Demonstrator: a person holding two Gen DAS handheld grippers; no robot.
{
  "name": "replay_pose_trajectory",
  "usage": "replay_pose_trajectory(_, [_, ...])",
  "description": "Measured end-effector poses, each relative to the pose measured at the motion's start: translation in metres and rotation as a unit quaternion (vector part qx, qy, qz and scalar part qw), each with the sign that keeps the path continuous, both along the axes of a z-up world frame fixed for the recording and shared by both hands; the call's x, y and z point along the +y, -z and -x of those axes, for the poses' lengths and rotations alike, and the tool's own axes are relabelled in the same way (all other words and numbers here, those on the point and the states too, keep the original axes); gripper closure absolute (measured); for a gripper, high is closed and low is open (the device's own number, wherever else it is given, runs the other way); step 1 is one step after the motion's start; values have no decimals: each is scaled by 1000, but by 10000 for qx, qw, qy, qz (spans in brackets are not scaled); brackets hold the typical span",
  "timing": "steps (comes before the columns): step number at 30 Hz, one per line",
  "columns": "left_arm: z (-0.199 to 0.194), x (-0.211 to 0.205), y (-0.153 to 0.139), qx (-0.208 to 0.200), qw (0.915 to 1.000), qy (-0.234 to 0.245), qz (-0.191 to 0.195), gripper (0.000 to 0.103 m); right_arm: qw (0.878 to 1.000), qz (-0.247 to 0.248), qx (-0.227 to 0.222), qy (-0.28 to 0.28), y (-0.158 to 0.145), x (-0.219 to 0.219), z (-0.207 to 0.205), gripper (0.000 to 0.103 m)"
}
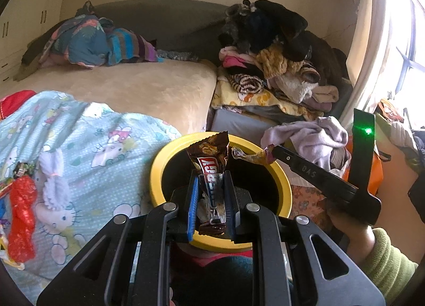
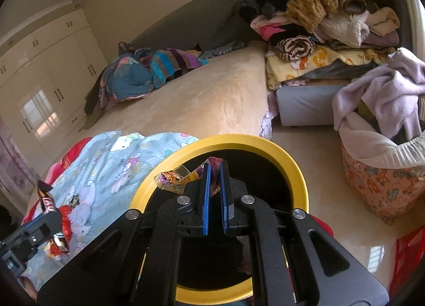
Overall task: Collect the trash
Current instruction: 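Carry the chocolate wrapper with the left gripper into the bin and release, then move the open left gripper from the bin back over the trash pile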
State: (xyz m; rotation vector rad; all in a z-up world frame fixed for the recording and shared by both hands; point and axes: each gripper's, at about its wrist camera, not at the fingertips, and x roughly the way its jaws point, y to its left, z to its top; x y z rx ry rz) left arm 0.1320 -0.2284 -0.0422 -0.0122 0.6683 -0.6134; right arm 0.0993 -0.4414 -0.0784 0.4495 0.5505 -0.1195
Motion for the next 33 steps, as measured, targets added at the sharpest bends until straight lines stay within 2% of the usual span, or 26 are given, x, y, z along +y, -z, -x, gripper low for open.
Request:
replay_pose_trajectory(18, [-43,-27,50,489,9988,44,-78,86,9997,-12,221,-35,19,-7,-7,98])
replay_pose_trajectory(22, [-53,-27,57,522,9986,39,-9,85,9995,-50,295,-83,23,-8,-10,95])
replay_pose_trajectory(23, [-54,-26,58,486,9988,69,23,83,9994,-96,317,-78,25,-9,-10,89])
replay_pose_trajectory(25, [-55,-26,59,405,9992,57,-9,70,9993,-148,337,-18,27,-10,-10,80])
replay_pose_trajectory(26, [-55,-26,59,379,9993,34,-31,56,9993,-155,343,4,28,-10,-10,78])
replay_pose_trajectory(27, [-55,-25,59,365,9993,13,-24,48,9993,-156,349,8,28,-10,-9,78])
replay_pose_trajectory(33, [-49,-10,48,183,9997,-166,56,22,9996,-30,271,99,25,-6,-6,58])
